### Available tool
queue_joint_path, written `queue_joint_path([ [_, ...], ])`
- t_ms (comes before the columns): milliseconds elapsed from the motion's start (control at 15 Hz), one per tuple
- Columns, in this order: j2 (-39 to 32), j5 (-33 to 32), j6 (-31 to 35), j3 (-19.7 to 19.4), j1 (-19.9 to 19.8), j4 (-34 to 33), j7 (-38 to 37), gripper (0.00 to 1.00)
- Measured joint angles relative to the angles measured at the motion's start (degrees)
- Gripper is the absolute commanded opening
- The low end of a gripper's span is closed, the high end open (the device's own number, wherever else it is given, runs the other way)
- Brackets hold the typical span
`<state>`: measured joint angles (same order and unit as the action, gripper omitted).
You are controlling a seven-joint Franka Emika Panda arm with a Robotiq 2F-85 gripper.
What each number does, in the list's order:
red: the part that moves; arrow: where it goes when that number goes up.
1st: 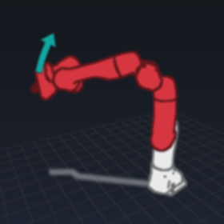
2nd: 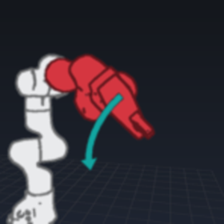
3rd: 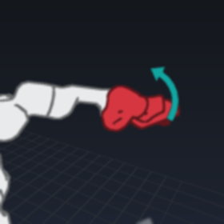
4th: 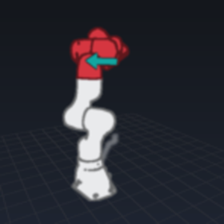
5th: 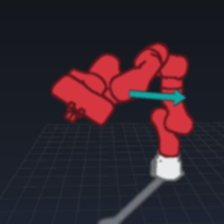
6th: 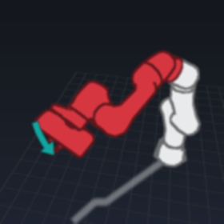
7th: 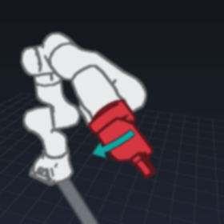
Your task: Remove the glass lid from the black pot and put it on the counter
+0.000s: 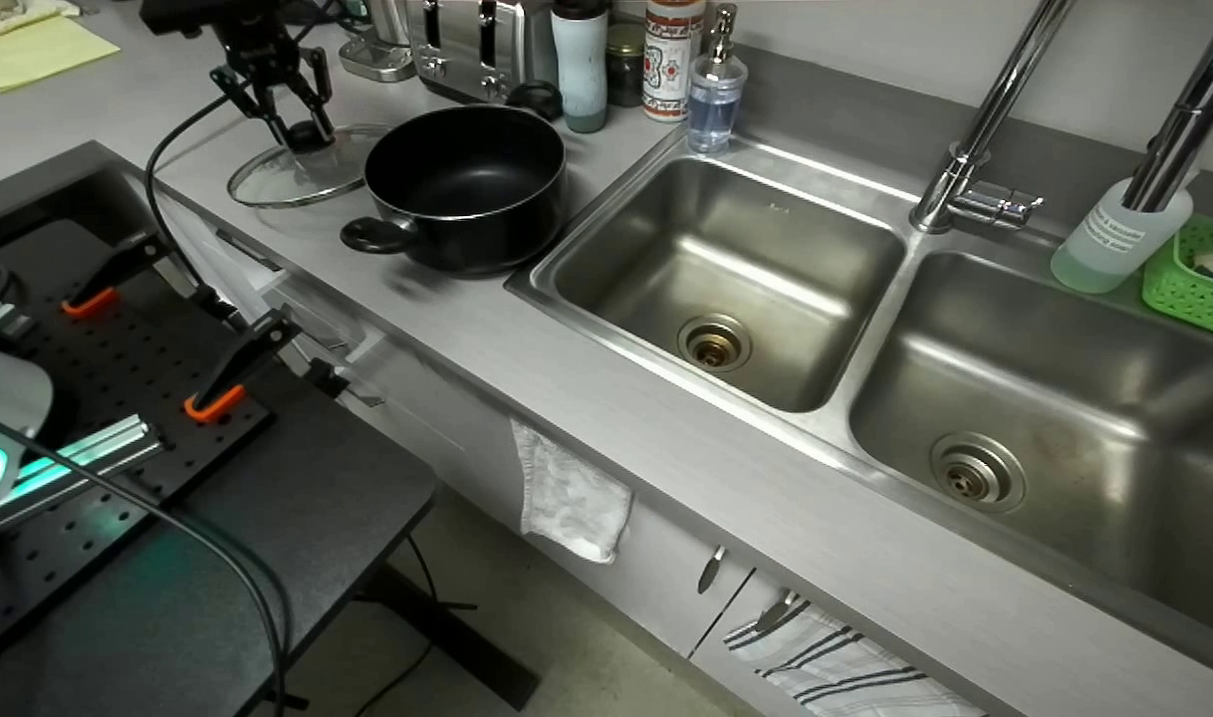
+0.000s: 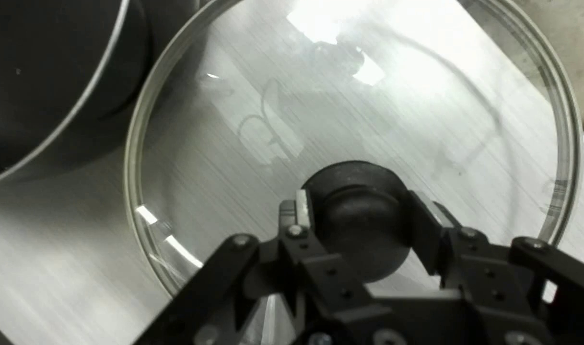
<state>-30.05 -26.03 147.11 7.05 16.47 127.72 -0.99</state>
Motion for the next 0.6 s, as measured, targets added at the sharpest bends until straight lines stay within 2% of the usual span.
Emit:
queue_joint_path([
  [333,-6.1,0.0,-1.2,-1.8,1.2,-5.5,0.1,0.25],
  [600,-7.2,0.0,-3.1,-2.0,1.6,-7.6,1.2,0.25],
])
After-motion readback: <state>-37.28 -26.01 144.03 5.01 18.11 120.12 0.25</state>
